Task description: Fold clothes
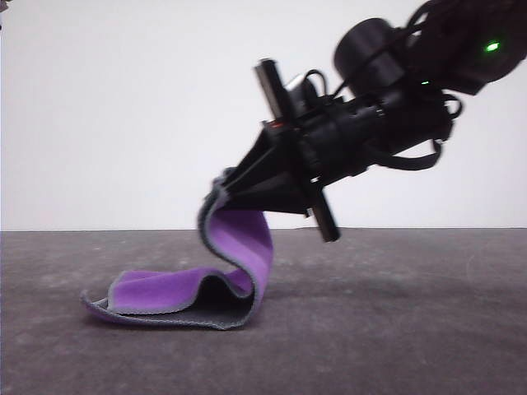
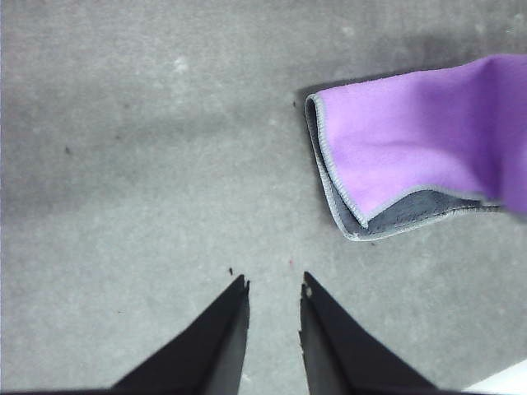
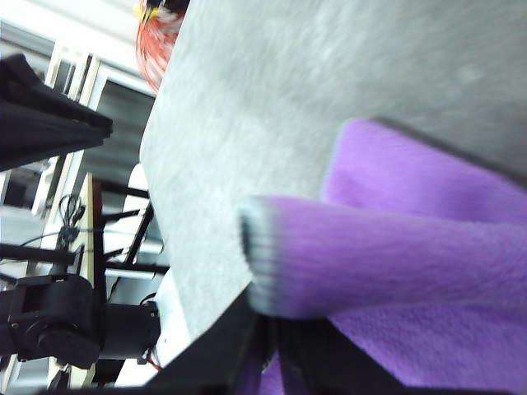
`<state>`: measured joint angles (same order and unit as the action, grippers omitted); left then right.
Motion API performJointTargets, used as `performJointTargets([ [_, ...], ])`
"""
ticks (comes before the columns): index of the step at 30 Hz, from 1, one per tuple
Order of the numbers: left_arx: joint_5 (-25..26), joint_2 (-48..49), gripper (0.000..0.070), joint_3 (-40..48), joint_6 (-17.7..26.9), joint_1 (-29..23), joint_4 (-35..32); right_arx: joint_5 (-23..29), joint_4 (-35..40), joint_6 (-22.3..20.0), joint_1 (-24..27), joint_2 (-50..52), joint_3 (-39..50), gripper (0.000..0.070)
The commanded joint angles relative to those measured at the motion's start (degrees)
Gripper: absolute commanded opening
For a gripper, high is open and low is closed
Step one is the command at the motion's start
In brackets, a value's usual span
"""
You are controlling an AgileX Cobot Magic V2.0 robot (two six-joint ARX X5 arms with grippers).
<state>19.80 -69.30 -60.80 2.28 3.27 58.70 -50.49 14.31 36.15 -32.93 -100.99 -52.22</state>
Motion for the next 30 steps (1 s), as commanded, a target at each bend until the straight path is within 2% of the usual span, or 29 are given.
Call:
performJointTargets([
  [1,0.40,-0.33,0.0110,-0.48,0.00,0.13,-0.29,0.51,0.42,0.76,-1.29,-2.09,-1.55,0.0004],
  [12,0.40,-0.33,0.0110,-0.48,0.02,0.13,-1.13,2.15,0.57,2.27,-6.23,-10.21,-8.96,0.0004],
  [19,0.40,-0.33,0.0109,-0.49,0.04,0.13,-1.19,2.55,0.65,2.19,-7.01,-10.99,-9.98,0.0018],
  [21,0.40,-0.33,0.0109,-0.48,0.06,0.13,-1.28,2.55,0.65,2.18,-6.99,-10.99,-9.99,0.0079],
  [24,0.40,-0.33,0.0110,-0.50,0.07,0.13,-1.31,2.46,0.65,2.00,-6.97,-10.99,-9.99,0.0258],
  [26,0.40,-0.33,0.0109,-0.48,0.07,0.13,-1.31,2.45,0.67,1.98,-6.97,-10.99,-10.04,0.0342],
  [27,0.40,-0.33,0.0109,-0.48,0.07,0.13,-1.29,2.50,0.67,1.98,-6.97,-10.99,-10.04,0.0364],
  [30,0.40,-0.33,0.0109,-0.48,0.07,0.13,-1.31,2.30,0.69,1.34,-6.97,-10.99,-10.06,0.0367],
])
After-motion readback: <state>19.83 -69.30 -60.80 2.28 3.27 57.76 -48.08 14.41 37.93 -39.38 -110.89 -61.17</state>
